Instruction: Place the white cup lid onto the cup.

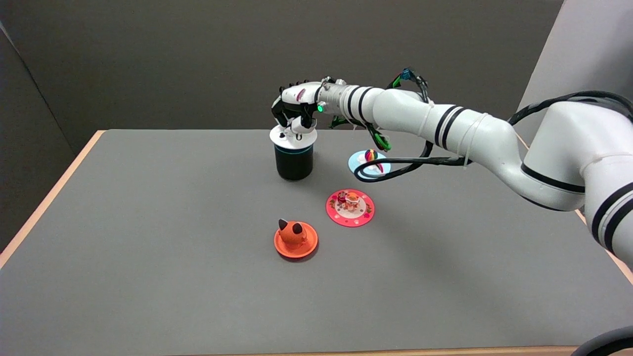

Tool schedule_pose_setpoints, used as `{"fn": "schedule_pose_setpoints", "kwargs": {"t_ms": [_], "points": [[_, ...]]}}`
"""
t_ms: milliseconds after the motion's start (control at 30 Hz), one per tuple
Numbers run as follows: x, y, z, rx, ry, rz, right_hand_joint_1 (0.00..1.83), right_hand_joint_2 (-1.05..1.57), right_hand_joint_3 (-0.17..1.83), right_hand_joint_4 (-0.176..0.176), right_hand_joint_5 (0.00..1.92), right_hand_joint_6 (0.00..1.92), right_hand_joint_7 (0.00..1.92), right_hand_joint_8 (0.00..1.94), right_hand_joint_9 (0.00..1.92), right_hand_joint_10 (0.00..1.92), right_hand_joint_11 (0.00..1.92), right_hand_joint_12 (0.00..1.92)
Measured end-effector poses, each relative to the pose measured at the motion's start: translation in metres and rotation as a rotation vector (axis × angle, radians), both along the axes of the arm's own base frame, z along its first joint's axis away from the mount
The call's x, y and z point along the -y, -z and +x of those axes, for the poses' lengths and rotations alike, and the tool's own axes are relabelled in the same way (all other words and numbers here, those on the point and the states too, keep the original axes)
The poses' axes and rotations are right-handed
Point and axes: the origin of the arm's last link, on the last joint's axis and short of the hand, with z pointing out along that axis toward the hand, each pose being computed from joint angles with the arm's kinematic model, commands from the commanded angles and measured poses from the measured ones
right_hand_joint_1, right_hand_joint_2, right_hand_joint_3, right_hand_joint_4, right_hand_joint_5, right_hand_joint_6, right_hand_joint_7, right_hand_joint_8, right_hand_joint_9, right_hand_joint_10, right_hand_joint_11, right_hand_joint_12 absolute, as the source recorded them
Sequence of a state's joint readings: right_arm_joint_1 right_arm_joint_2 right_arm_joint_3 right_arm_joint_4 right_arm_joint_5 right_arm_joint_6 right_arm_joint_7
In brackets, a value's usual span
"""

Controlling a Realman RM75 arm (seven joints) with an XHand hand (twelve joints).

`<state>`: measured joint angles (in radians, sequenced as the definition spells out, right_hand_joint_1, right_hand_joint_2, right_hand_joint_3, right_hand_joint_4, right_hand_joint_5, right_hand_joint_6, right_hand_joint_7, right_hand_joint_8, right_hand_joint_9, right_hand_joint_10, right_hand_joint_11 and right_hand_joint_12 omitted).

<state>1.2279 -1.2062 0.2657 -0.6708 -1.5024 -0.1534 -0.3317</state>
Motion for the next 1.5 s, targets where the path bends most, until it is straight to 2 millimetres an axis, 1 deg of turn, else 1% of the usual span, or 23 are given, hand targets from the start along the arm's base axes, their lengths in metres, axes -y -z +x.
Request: {"fn": "schedule_pose_setpoints", "kwargs": {"t_ms": [433, 633, 733, 800, 900, 933, 1000, 1067, 1100, 1133, 1167, 1200, 1433, 1467, 1500], "points": [[0.0, -0.005, -0.005, 0.007, 0.001, -0.017, 0.98, 1.39, 0.11, 0.028, 0.49, 1.73, 0.41, 1.85, 0.44, 1.24, 0.48, 0.84], [-0.001, -0.006, -0.006, 0.012, 0.002, -0.021, 0.98, 1.36, 0.15, 0.026, 0.49, 1.73, 0.41, 1.85, 0.43, 1.25, 0.48, 0.84], [-0.001, -0.006, -0.007, 0.019, 0.004, -0.024, 0.98, 1.38, 0.12, 0.027, 0.49, 1.74, 0.41, 1.85, 0.43, 1.24, 0.47, 0.84], [-0.001, -0.006, -0.008, 0.022, 0.006, -0.025, 0.98, 1.35, 0.18, 0.028, 0.49, 1.74, 0.41, 1.85, 0.42, 1.26, 0.47, 0.84], [-0.002, -0.006, -0.01, 0.025, 0.009, -0.025, 0.98, 1.37, 0.14, 0.03, 0.49, 1.73, 0.41, 1.85, 0.43, 1.24, 0.47, 0.84], [-0.002, -0.006, -0.01, 0.026, 0.01, -0.025, 0.98, 1.36, 0.17, 0.028, 0.49, 1.73, 0.41, 1.85, 0.42, 1.26, 0.47, 0.84], [-0.002, -0.006, -0.011, 0.029, 0.012, -0.025, 1.01, 1.37, 0.08, 0.028, 0.51, 1.69, 0.44, 1.81, 0.46, 1.17, 0.48, 0.82], [-0.003, -0.005, -0.013, 0.03, 0.015, -0.023, 1.01, 1.38, 0.08, 0.028, 0.51, 1.69, 0.43, 1.81, 0.46, 1.17, 0.48, 0.82], [-0.003, -0.004, -0.013, 0.031, 0.016, -0.023, 1.01, 1.38, 0.08, 0.027, 0.51, 1.69, 0.43, 1.81, 0.46, 1.17, 0.48, 0.82], [-0.004, -0.004, -0.014, 0.032, 0.017, -0.022, 1.0, 1.36, 0.14, 0.025, 0.5, 1.71, 0.42, 1.83, 0.44, 1.22, 0.47, 0.83], [-0.004, -0.004, -0.015, 0.033, 0.019, -0.022, 0.99, 1.36, 0.15, 0.024, 0.5, 1.72, 0.42, 1.84, 0.43, 1.23, 0.47, 0.82], [-0.004, -0.003, -0.015, 0.034, 0.019, -0.021, 1.0, 1.38, 0.09, 0.023, 0.51, 1.71, 0.42, 1.83, 0.46, 1.18, 0.47, 0.81], [-0.005, -0.002, -0.018, 0.038, 0.023, -0.019, 1.0, 1.38, 0.09, 0.02, 0.51, 1.71, 0.42, 1.84, 0.45, 1.17, 0.47, 0.8], [-0.005, -0.002, -0.018, 0.038, 0.024, -0.019, 0.99, 1.36, 0.16, 0.02, 0.5, 1.72, 0.4, 1.86, 0.42, 1.25, 0.47, 0.82], [-0.005, -0.002, -0.018, 0.039, 0.024, -0.018, 1.0, 1.39, 0.09, 0.016, 0.51, 1.71, 0.41, 1.85, 0.44, 1.19, 0.47, 0.8]]}}
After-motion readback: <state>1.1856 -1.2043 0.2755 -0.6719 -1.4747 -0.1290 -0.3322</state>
